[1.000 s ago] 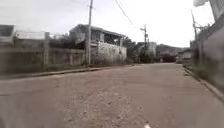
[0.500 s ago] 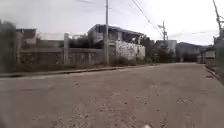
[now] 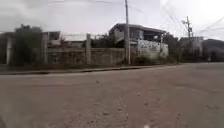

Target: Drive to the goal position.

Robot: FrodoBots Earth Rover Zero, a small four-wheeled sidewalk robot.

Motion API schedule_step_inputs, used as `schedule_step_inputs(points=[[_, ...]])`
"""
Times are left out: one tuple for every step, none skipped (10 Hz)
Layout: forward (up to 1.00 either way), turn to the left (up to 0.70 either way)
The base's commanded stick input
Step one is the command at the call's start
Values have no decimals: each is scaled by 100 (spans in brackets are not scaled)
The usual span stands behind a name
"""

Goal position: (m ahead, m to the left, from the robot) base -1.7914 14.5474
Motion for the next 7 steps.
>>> schedule_step_inputs(points=[[0,85],[0,85],[0,85],[0,85],[0,85],[0,85],[0,85]])
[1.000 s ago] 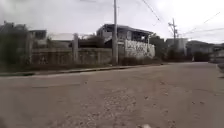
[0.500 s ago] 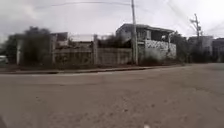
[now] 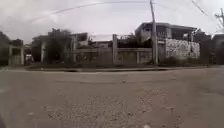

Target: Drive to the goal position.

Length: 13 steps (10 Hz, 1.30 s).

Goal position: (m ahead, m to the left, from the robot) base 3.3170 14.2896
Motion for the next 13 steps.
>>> schedule_step_inputs(points=[[0,85],[0,85],[0,85],[0,85],[0,85],[0,85],[0,85],[0,85],[0,85],[0,85],[0,85],[0,85],[0,85]])
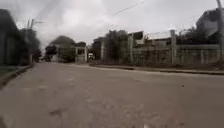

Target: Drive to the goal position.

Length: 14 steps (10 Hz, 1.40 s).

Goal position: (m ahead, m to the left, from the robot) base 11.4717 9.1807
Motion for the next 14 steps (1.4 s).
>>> schedule_step_inputs(points=[[0,85],[0,85],[0,84],[0,83],[0,85],[0,85],[0,66],[0,18],[0,0],[0,0],[0,0],[0,0],[49,0],[85,0]])
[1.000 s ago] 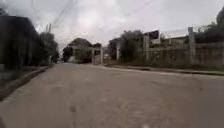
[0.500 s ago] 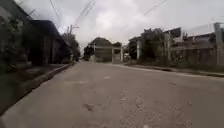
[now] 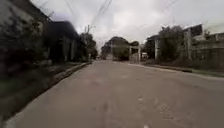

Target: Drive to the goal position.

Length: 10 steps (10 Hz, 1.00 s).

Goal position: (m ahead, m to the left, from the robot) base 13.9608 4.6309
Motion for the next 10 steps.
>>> schedule_step_inputs(points=[[85,0],[85,7],[85,11],[85,12],[85,12],[85,9],[85,7],[85,11],[85,1],[85,6]])
